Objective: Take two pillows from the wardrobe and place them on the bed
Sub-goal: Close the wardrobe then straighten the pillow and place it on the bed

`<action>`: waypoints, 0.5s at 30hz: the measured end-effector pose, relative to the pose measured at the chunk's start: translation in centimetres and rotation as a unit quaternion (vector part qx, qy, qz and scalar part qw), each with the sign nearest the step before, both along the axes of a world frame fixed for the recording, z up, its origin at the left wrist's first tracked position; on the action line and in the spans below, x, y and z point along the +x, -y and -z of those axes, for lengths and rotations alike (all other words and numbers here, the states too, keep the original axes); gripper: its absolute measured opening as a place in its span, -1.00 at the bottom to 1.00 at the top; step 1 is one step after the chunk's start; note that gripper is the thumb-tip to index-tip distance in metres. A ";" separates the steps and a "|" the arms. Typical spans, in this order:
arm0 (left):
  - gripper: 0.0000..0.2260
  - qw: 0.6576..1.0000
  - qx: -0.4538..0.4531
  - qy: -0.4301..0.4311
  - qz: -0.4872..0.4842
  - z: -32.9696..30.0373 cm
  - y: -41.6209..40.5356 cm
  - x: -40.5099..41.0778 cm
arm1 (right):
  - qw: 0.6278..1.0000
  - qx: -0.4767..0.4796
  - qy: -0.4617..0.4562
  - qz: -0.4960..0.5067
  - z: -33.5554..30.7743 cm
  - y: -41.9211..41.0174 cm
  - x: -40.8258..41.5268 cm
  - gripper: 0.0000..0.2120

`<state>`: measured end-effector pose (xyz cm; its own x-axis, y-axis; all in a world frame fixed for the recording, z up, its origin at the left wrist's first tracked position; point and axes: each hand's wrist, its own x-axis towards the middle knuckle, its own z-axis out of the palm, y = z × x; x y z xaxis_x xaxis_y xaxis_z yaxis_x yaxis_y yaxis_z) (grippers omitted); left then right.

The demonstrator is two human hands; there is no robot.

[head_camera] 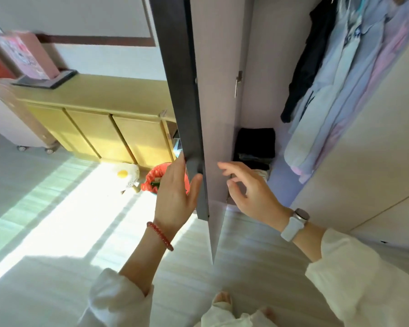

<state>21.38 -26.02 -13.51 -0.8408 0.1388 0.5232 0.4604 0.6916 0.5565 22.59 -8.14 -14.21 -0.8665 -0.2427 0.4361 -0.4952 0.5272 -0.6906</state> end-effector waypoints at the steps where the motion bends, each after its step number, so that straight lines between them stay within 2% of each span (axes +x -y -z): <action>1: -0.63 1.000 0.013 -0.003 0.019 -0.1 -0.2 -0.1 | 1.000 -0.004 -0.007 0.004 -0.1 -0.2 0.2 -0.62; 3: -0.62 0.998 0.018 -0.023 0.056 -0.4 -0.7 0.0 | 0.999 -0.012 -0.017 0.024 -0.3 -0.9 0.7 -0.62; 8: -0.62 0.979 -0.091 -0.068 0.168 -0.5 -4.7 0.1 | 0.991 -0.082 -0.012 0.103 -0.7 -3.1 1.7 -0.66; 12: -0.55 0.962 -0.101 -0.077 0.240 -0.7 -9.9 0.0 | 0.972 -0.142 0.011 0.188 -1.4 -6.7 3.1 -0.65; 15: -0.51 0.951 -0.127 -0.079 0.271 -1.0 -14.2 -1.1 | 0.958 -0.151 0.027 0.244 -2.2 -10.2 4.2 -0.63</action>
